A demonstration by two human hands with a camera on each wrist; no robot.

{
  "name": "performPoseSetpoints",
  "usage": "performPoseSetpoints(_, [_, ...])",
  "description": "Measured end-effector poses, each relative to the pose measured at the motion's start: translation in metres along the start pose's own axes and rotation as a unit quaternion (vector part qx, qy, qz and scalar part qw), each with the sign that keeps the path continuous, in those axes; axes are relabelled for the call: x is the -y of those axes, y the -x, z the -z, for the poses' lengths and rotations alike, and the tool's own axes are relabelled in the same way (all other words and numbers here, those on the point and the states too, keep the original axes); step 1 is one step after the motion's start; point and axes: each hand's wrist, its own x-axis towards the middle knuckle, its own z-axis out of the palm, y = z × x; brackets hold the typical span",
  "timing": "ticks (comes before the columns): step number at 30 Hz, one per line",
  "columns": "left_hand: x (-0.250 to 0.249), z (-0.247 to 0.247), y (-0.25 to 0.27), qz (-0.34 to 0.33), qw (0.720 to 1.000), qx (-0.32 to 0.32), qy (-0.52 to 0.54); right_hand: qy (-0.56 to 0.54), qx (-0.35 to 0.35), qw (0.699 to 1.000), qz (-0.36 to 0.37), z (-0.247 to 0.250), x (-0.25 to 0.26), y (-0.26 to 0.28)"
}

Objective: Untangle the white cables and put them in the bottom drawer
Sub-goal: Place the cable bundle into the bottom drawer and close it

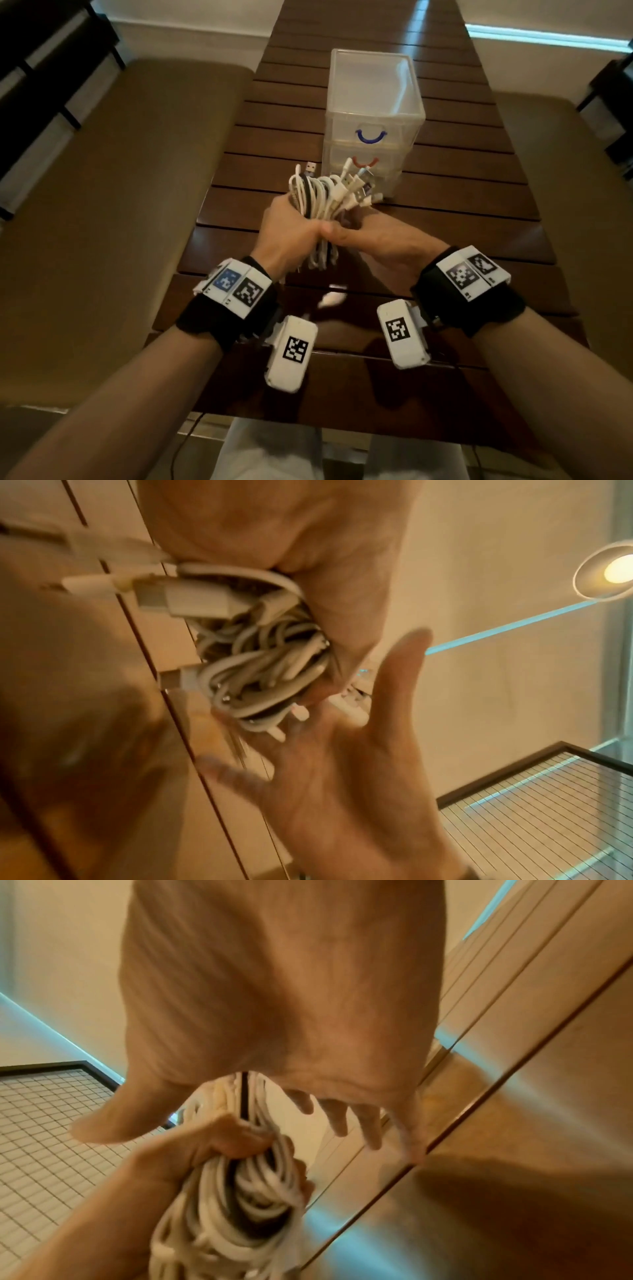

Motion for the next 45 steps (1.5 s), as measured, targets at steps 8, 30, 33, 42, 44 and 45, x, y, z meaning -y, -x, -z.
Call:
performPoseSetpoints(8, [-0.033, 0.023, -0.034, -0.109, 0.974, -0.086, -0.177, 0.407, -0.237, 0.880, -0.056, 0.029, -0.044, -0.034])
performPoseSetpoints(30, [-0.066, -0.012, -0.067, -0.237, 0.877, -0.073, -0.412, 0.388, -0.232, 0.886, -0.106, 0.036, -0.043, -0.053])
performPoseSetpoints(33, [-0.067, -0.011, -0.067, -0.222, 0.869, -0.079, -0.436, 0.407, -0.241, 0.876, -0.094, 0.028, -0.041, -0.046])
performPoseSetpoints(42, [-0.073, -0.011, -0.059, -0.204, 0.876, -0.068, -0.431, 0.441, -0.215, 0.867, -0.088, -0.012, -0.048, 0.006])
performPoseSetpoints(44, [-0.075, -0.010, -0.055, -0.204, 0.877, -0.063, -0.431, 0.440, -0.207, 0.870, -0.083, -0.016, -0.048, 0.015])
performPoseSetpoints(45, [-0.076, -0.010, -0.053, -0.205, 0.877, -0.062, -0.430, 0.444, -0.201, 0.869, -0.083, -0.019, -0.048, 0.019])
